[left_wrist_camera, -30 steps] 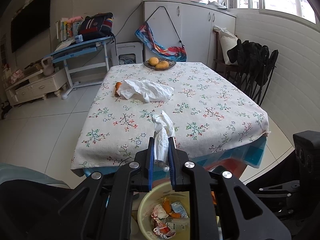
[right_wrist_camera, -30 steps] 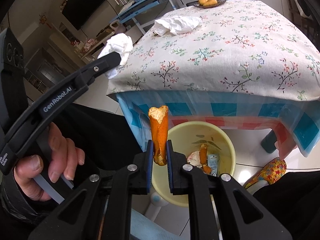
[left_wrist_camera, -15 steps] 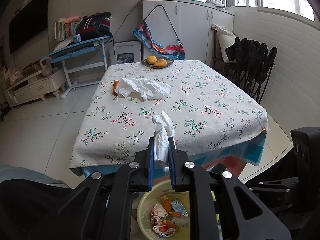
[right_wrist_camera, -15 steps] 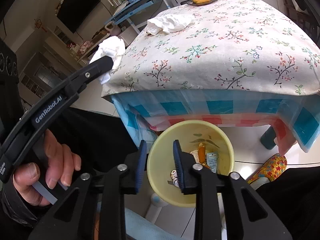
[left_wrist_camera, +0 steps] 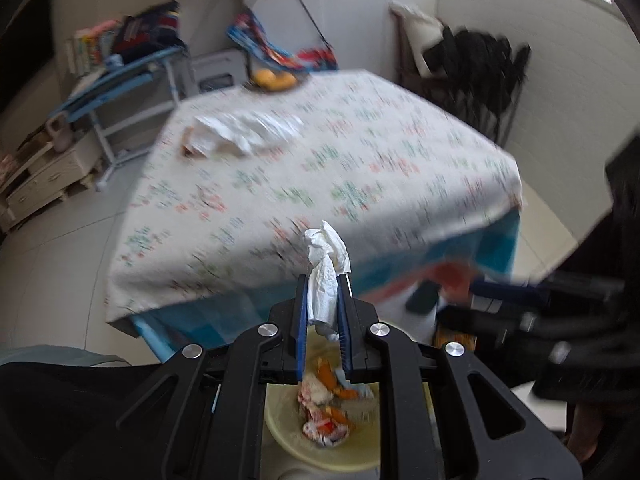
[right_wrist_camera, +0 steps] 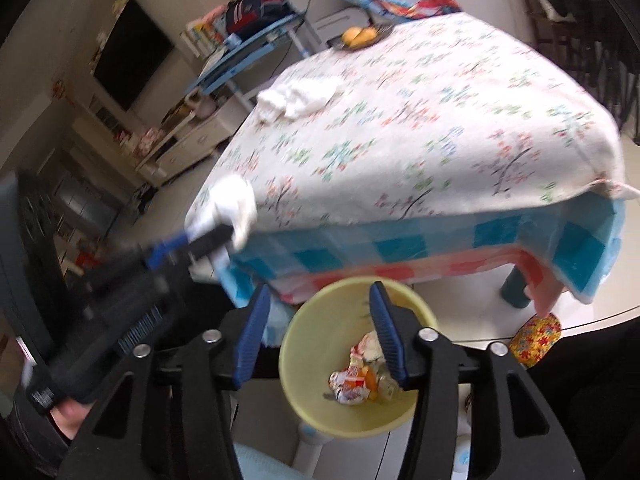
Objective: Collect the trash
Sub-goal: 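Open the left tool over the bucket to drop the tissue, then move both tools back to the table toward the last tissue and peel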
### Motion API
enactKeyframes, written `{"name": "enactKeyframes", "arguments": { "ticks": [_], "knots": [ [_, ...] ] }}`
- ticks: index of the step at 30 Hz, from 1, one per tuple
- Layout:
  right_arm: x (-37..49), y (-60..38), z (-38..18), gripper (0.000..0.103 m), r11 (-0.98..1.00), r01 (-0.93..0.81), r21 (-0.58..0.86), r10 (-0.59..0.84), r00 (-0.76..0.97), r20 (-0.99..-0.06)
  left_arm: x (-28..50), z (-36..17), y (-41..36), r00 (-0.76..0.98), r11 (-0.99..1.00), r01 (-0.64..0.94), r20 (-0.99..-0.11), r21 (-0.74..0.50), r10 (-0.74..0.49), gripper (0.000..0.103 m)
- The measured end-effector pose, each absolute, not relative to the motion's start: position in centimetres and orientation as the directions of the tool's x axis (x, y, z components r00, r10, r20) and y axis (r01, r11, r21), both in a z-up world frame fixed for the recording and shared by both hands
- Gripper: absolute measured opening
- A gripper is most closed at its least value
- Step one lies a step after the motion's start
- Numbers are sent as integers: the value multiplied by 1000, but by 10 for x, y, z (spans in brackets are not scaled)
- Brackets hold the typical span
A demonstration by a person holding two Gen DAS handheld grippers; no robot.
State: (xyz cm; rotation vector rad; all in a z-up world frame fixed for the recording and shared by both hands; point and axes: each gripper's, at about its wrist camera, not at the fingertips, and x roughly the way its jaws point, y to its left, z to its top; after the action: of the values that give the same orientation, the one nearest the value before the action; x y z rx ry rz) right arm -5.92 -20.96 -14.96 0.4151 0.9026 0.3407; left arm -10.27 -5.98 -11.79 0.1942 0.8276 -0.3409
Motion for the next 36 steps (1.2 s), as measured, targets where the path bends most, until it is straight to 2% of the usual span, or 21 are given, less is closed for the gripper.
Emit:
{"name": "enactKeyframes", "arguments": {
  "ticks": [2, 4, 6, 12, 18, 21, 25, 33, 36],
  "knots": [
    [-59, -214, -148, 57, 872, -90, 482, 434, 598, -674, -104, -126, -66, 587, 915, 403, -776, 31, -232, 19],
    [-60, -219, -145, 58, 872, -74, 484, 422, 616, -665, -106, -134, -72, 544, 901, 433, -806, 32, -233, 30],
    [-60, -222, -144, 59, 872, -62, 486, 412, 630, -658, -108, -140, -76, 521, 892, 451, -823, 38, -228, 47],
    [-61, -231, -144, 63, 865, -25, 502, 391, 660, -642, -113, -144, -79, 508, 882, 469, -833, 52, -221, 62],
    [-59, -240, -142, 64, 857, 11, 515, 373, 676, -635, -106, -119, -57, 592, 923, 383, -774, 26, -223, 65],
    [-52, -233, -134, 67, 874, -12, 486, 362, 684, -633, -94, -94, -26, 678, 968, 251, -708, -31, -198, 71],
    [-31, -217, -121, 72, 877, -65, 476, 385, 687, -616, -71, -72, 22, 732, 986, 86, -663, -142, -159, 74],
    [42, -179, -124, 76, 811, -39, 584, 462, 657, -596, -5, -53, 71, 753, 977, -64, -652, -203, -86, 76],
    [68, -163, -130, 78, 814, -19, 581, 450, 653, -609, 19, -49, 86, 757, 965, -117, -649, -235, -66, 76]
  ]
}}
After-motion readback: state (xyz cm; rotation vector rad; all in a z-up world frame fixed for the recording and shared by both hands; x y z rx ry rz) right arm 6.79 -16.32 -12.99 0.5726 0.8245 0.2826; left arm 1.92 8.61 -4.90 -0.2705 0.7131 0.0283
